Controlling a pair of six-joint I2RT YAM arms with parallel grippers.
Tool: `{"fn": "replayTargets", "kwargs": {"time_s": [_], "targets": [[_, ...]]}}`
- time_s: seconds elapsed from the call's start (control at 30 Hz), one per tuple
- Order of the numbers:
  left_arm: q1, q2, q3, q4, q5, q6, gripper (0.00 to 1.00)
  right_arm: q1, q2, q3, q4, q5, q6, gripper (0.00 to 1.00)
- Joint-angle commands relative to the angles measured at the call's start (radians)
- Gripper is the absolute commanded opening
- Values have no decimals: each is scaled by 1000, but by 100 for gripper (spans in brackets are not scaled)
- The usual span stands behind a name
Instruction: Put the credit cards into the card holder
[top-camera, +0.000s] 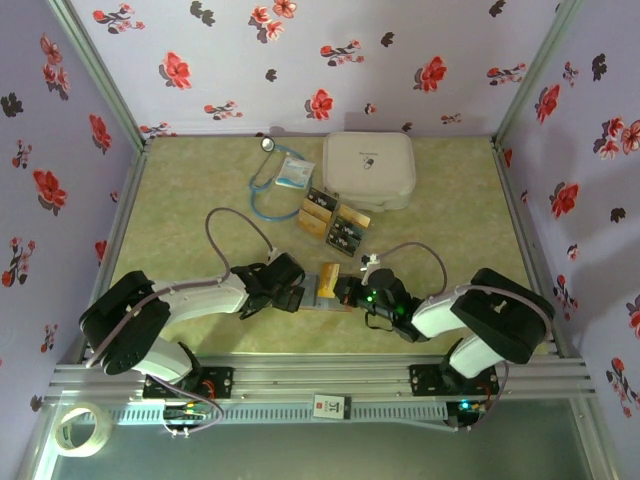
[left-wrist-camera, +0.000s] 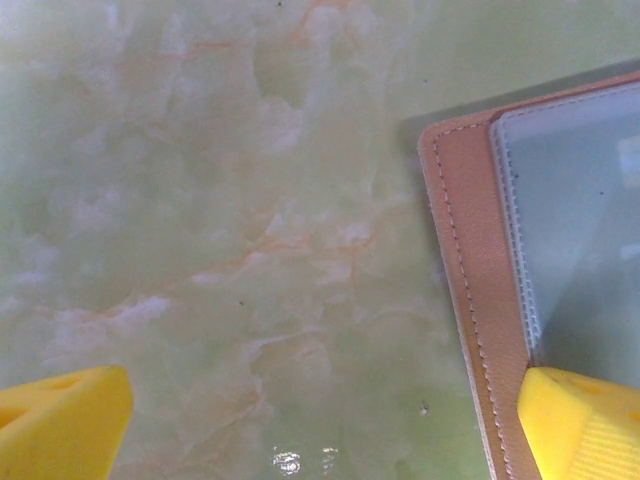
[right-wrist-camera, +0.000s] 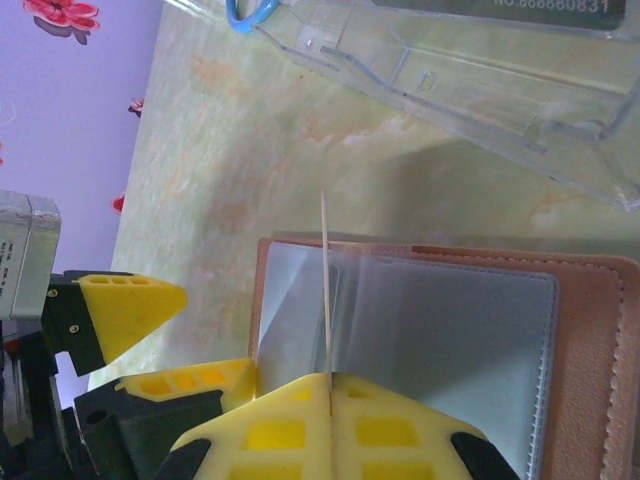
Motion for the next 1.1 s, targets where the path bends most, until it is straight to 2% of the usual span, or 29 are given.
{"fn": "replayTargets", "kwargs": {"time_s": [0.0,0.6,1.07], "targets": [[-9,8,-22,-21,-27,-18,100,8,17,22,62,14,14,0],[-9,6,-27,-18,-28,-18,100,8,65,12,134,6,31,0],[-9,-3,-31,-18,-27,-20,100,8,-21,6,38,40,2,0]]}}
